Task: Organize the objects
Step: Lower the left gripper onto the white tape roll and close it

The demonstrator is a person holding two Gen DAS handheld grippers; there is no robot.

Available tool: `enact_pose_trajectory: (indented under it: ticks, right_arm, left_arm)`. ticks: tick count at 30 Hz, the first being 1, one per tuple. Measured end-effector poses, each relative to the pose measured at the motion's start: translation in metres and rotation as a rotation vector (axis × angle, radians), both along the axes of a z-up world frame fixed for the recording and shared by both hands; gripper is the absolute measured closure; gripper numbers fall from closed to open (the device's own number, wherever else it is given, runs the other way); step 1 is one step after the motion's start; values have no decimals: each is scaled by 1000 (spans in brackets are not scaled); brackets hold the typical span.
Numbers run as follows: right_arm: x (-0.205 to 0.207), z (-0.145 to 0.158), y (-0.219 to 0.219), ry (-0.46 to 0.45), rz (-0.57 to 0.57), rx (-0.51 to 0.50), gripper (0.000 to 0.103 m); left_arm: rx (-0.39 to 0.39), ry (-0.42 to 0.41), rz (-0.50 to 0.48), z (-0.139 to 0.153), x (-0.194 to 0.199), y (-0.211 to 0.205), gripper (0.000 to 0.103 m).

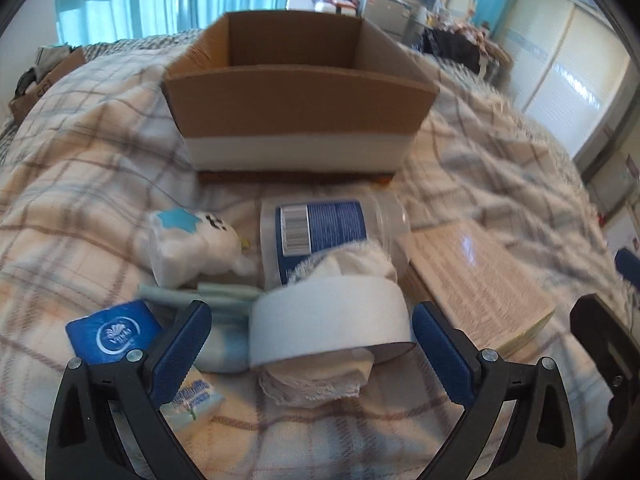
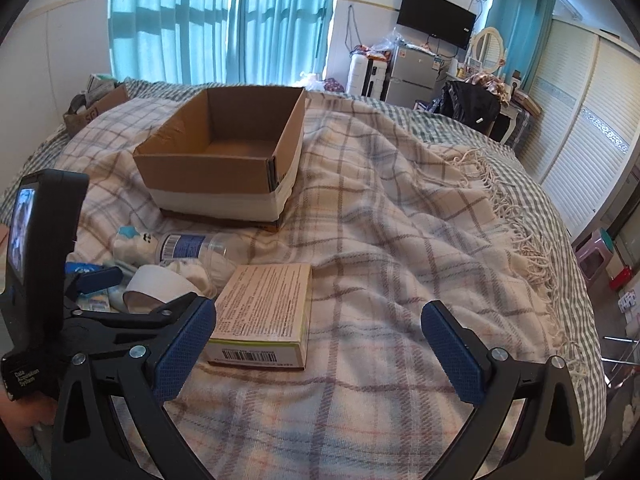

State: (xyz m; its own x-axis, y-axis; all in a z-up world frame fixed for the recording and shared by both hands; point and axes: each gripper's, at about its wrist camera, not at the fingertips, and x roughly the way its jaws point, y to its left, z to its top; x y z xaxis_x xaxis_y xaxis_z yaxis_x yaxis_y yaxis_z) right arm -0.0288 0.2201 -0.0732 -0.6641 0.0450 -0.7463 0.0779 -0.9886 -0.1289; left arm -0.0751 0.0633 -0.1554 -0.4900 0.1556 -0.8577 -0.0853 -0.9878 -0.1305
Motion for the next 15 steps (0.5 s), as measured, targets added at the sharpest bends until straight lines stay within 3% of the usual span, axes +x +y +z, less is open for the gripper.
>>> enact_pose_trajectory:
  ticks: [2, 5, 12, 15]
  right_arm:
    - [0, -3, -1, -5, 4, 5, 0]
    - [0, -4, -1, -7, 4, 3, 0]
    - [0, -6, -1, -12, 9, 5, 0]
    - [-1, -8, -4, -18, 19, 10, 0]
  left_arm:
    - [-34, -18, -23, -7, 1, 5, 2]
    - [-43, -14, -56, -10, 7, 9, 16]
    - [5, 47, -35, 19, 27, -9, 16]
    - [-21, 101, -27, 40, 40, -20, 16]
